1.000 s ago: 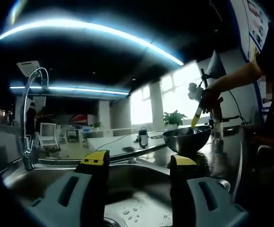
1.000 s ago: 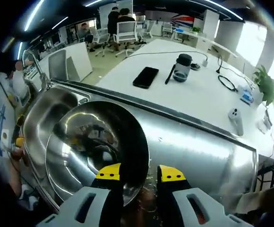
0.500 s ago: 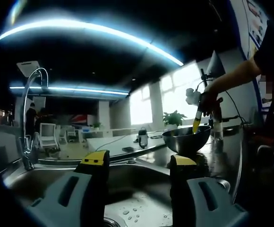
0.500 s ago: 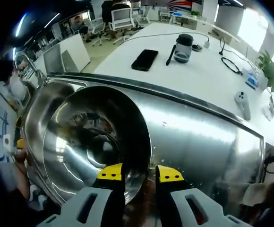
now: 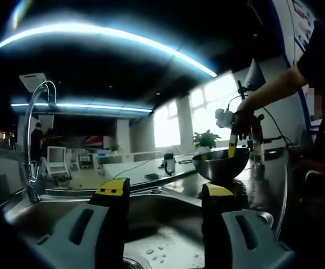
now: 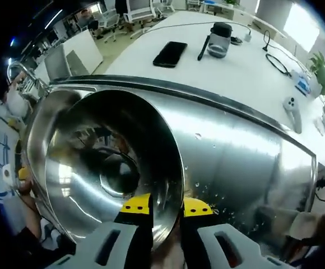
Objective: Pick up bowl with dirty water move over sink pour dirty water into sink return bowl to place
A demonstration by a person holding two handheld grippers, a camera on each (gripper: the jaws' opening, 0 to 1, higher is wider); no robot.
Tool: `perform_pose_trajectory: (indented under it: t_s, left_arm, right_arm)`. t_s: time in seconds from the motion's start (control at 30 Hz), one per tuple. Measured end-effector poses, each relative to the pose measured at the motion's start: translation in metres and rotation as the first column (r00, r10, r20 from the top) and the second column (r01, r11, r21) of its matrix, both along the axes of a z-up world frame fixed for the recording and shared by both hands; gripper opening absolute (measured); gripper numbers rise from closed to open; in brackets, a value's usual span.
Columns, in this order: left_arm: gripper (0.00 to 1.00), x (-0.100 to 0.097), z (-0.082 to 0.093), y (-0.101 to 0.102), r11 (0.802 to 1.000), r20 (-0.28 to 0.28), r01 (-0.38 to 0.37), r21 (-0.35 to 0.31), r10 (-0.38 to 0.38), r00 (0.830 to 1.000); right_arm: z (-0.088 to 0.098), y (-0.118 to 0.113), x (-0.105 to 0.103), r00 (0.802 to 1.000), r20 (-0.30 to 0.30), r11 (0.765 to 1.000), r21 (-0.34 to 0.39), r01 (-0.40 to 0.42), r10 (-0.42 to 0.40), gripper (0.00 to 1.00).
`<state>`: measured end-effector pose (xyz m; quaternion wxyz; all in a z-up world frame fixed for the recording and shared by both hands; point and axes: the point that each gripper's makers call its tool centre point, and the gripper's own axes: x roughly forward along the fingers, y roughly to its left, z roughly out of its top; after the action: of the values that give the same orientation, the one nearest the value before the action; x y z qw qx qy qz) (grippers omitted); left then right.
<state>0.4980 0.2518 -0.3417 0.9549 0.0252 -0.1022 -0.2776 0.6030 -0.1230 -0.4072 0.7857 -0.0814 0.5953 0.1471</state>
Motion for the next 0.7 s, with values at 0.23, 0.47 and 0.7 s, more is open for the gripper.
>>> perform_pose_trajectory:
  t_s: [0.23, 0.47, 0.7]
  left_arm:
    - [0.49, -0.0003, -0.0004, -0.0007, 1.0, -0.001, 0.001, 0.004, -0.001, 1.0]
    - [0.49, -0.0008, -0.0016, -0.0023, 1.0, -0.002, 0.001, 0.022, 0.0, 1.0]
    - [0.48, -0.0008, -0.0029, -0.0033, 0.999, -0.005, 0.0, 0.036, 0.0, 1.0]
  right_arm:
    - [-0.0078, -0.0067, 0.0031, 0.997, -0.061, 0.999, -0.025, 0.035, -0.037, 0.05]
    - [-0.0076, -0.005, -0.0005, 0.989, -0.107, 0.995, 0.014, 0.1, -0.098, 0.03]
    - [-0.0068, -0.0058, 0.0016, 0.979, -0.136, 0.984, 0.07, 0.165, -0.154, 0.0]
